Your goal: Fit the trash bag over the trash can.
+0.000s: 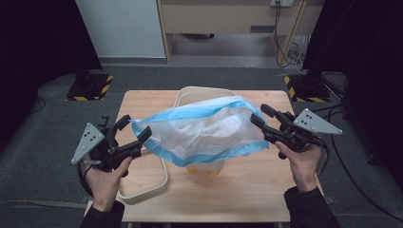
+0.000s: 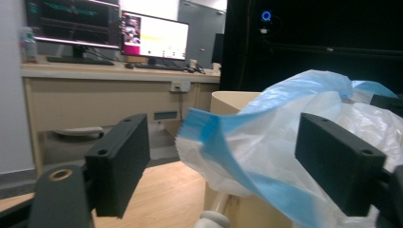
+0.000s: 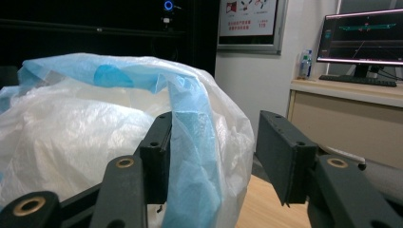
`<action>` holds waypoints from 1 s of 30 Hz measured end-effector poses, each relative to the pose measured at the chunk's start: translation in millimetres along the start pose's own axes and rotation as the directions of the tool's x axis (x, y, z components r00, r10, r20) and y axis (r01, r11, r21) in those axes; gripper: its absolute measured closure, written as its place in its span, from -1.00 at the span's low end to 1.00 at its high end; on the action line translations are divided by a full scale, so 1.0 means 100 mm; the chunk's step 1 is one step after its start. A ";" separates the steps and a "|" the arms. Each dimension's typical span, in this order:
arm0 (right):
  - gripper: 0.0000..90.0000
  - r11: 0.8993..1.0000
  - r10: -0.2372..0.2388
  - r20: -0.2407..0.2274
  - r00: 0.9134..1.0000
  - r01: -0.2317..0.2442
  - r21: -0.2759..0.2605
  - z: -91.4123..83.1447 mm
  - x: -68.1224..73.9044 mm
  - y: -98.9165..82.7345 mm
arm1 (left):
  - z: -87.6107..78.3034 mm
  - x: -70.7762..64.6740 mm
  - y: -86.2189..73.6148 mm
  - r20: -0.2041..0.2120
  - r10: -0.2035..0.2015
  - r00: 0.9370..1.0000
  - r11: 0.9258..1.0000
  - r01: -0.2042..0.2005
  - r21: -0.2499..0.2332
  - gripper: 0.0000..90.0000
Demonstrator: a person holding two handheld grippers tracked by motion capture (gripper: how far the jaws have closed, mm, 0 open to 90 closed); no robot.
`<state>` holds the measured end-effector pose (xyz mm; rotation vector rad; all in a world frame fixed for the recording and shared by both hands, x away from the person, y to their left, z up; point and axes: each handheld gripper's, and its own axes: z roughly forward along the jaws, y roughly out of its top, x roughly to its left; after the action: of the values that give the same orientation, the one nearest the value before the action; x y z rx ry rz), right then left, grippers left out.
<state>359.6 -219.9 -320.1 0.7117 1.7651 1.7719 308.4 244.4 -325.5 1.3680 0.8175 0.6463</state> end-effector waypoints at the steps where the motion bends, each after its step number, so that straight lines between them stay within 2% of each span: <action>1: 0.11 1.000 0.000 -0.005 1.000 0.000 0.002 0.01 0.00 0.01 | 0.03 0.03 0.01 0.015 0.001 1.000 1.000 -0.001 0.010 -0.56; 3: 0.12 1.000 0.003 -0.005 1.000 -0.003 0.000 0.03 -0.01 0.02 | 0.10 0.05 0.04 0.032 0.024 0.999 0.999 -0.025 0.020 -0.54; 6: 0.11 1.000 0.001 -0.004 1.000 -0.001 0.015 0.11 -0.01 0.06 | 0.21 0.07 0.10 0.084 0.051 0.995 0.999 -0.053 0.013 -0.47; 7: 0.11 1.000 0.000 -0.004 1.000 0.000 0.018 0.14 -0.01 0.08 | 0.24 0.07 0.11 0.105 0.057 0.993 0.998 -0.059 0.011 -0.39; 8: 0.14 1.000 0.001 -0.003 1.000 -0.001 0.014 0.16 -0.01 0.11 | 0.26 0.08 0.12 0.121 0.053 0.991 0.998 -0.055 0.007 -0.22; 9: 0.21 1.000 0.002 -0.007 1.000 -0.002 0.015 0.19 -0.01 0.14 | 0.29 0.08 0.13 0.136 0.049 0.990 0.999 -0.050 0.008 -0.11; 11: 0.50 1.000 0.013 -0.017 1.000 -0.013 0.015 0.23 -0.02 0.19 | 0.35 0.08 0.14 0.160 0.050 0.986 0.999 -0.052 0.006 0.14; 13: 0.75 0.999 0.030 -0.020 0.999 -0.030 0.017 0.28 -0.05 0.21 | 0.41 0.08 0.14 0.169 0.055 0.984 0.998 -0.058 0.010 0.36; 14: 0.80 0.999 0.036 -0.012 0.999 -0.035 0.020 0.30 -0.06 0.21 | 0.43 0.08 0.14 0.166 0.063 0.984 0.998 -0.066 0.012 0.49; 16: 0.90 0.999 0.040 0.010 0.999 -0.040 0.026 0.35 -0.09 0.20 | 0.48 0.09 0.12 0.160 0.054 0.986 0.998 -0.055 0.005 0.67; 20: 0.94 0.996 0.049 0.064 0.997 -0.053 0.068 0.46 -0.15 0.10 | 0.62 0.11 0.07 0.117 0.063 0.991 0.997 -0.067 0.032 0.94; 23: 0.94 0.993 0.052 0.090 0.995 -0.061 0.099 0.54 -0.22 0.00 | 0.74 0.13 0.01 0.081 0.075 0.994 0.995 -0.079 0.054 0.98; 26: 0.92 0.990 0.055 0.109 0.992 -0.069 0.123 0.64 -0.28 -0.09 | 0.88 0.13 -0.03 0.032 0.103 0.994 0.991 -0.106 0.080 0.98; 28: 0.90 0.989 0.066 0.112 0.992 -0.080 0.125 0.70 -0.31 -0.13 | 0.99 0.15 -0.07 0.004 0.101 0.995 0.989 -0.101 0.108 0.98; 30: 0.89 0.988 0.056 0.116 0.992 -0.071 0.134 0.77 -0.32 -0.17 | 1.08 0.15 -0.14 -0.017 0.098 0.995 0.986 -0.095 0.135 0.98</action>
<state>436.5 -186.6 -336.7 0.9159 1.8197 1.6281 404.1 192.1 -339.4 1.5316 0.8298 0.6938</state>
